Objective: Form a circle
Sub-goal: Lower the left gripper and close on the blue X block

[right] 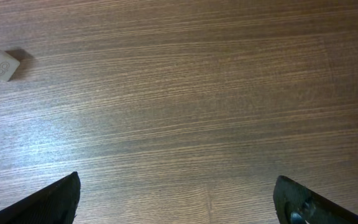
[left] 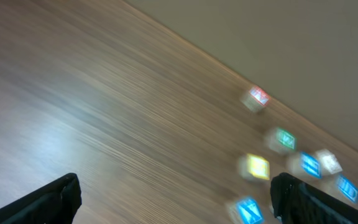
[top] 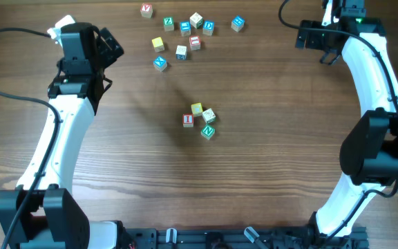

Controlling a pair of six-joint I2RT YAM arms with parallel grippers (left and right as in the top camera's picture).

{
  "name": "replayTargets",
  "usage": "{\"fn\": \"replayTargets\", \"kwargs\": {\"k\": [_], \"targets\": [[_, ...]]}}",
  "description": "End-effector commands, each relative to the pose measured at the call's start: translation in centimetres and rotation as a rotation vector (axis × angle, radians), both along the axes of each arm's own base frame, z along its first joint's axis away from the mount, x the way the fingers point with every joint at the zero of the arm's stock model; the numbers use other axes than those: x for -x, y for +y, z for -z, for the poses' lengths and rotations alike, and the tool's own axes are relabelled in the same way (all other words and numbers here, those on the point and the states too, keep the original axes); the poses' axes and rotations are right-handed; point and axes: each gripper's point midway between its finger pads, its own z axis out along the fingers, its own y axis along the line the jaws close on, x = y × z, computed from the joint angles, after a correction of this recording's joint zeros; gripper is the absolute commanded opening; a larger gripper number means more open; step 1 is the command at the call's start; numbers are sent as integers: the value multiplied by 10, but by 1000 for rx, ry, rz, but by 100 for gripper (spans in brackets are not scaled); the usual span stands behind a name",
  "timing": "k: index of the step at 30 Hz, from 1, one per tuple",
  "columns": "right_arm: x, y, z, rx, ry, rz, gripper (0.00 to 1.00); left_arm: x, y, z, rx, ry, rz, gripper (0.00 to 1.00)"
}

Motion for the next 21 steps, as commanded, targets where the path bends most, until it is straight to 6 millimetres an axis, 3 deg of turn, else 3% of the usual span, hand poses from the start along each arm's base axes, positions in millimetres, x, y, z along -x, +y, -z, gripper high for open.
{"fn": "replayTargets", "kwargs": {"k": [1, 7, 10, 17, 20, 21], "targets": [[0, -2, 8, 12, 16, -2, 100, -7, -56, -17, 219, -13, 241, 99], [0, -2, 8, 12, 16, -2, 100, -14, -64, -46, 204, 225, 264, 99], [0, -2, 8, 12, 16, -2, 100, -29, -77, -38, 169, 285, 309, 99], [0, -2, 8, 12, 16, -2, 100, -47, -132, 84, 161, 511, 390, 100], [0, -2, 8, 12, 16, -2, 100, -54, -146, 107, 156, 523, 411, 100], [0, -2, 8, 12, 16, -2, 100, -56, -149, 110, 159, 519, 411, 95]]}}
